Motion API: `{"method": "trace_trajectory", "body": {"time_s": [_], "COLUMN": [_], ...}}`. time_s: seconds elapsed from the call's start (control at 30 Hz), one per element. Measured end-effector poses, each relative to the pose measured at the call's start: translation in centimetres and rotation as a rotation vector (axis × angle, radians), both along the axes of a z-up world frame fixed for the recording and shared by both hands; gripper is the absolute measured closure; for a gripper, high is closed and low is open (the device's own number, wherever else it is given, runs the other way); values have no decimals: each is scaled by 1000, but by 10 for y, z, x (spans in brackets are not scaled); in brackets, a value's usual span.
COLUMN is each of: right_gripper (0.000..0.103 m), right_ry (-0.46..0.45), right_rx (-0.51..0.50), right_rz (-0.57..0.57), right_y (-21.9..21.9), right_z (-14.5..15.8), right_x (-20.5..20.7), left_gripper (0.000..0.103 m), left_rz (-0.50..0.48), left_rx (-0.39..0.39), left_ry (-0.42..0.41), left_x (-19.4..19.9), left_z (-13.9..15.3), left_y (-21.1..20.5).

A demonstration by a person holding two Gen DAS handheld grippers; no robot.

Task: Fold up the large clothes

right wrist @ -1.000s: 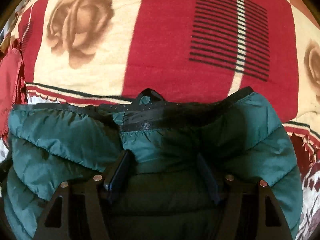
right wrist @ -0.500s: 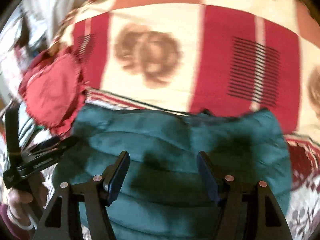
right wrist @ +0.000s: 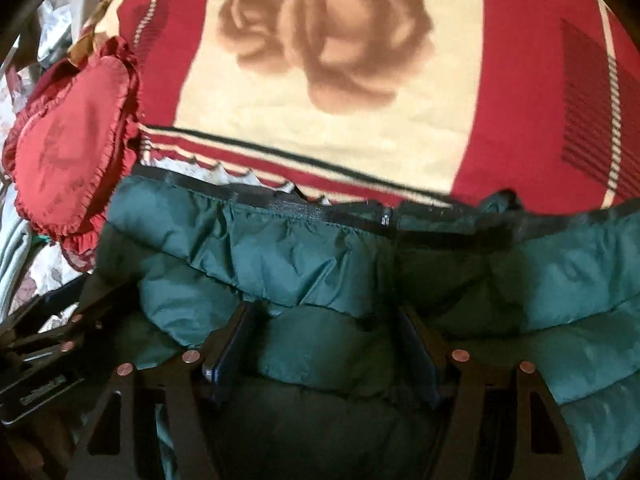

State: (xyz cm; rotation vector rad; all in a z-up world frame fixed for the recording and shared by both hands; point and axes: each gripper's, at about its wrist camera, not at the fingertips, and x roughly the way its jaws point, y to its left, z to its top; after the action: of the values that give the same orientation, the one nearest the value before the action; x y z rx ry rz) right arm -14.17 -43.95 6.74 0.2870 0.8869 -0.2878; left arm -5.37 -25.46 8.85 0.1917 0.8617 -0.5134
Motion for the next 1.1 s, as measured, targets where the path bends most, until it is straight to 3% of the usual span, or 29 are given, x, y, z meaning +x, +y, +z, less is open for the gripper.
{"method": "trace_trajectory", "body": {"time_s": [0.2,0.3,0.5,0.67,0.93,1.1], "right_gripper": [32,32,32,32,26,25], "right_ry": [-5,-52,-80,-23,0,30], "right_rx": [0,5,-105,-63,-115,-97], "right_rz": [-13,-2,-72,-212,-202,-207], "right_y": [3,3,-32,-86,-88,-88], "right_z": [9,34,68,47,12,17], "right_x": [-7,-34,-98,-121,-112,-113], "left_gripper": [20,21,21,20,16,15], "left_rz": [-6,-1,1,13,10,9], "left_rx": [23,-1,-74,-33,-50,-36], "left_ry": [-6,8,24,35,64,58], "left_x": [-2,-5,-12,-8,1,0], "left_z": [-1,5,20,6,-3,-3], "left_y": [-2,2,11,5,6,5]}}
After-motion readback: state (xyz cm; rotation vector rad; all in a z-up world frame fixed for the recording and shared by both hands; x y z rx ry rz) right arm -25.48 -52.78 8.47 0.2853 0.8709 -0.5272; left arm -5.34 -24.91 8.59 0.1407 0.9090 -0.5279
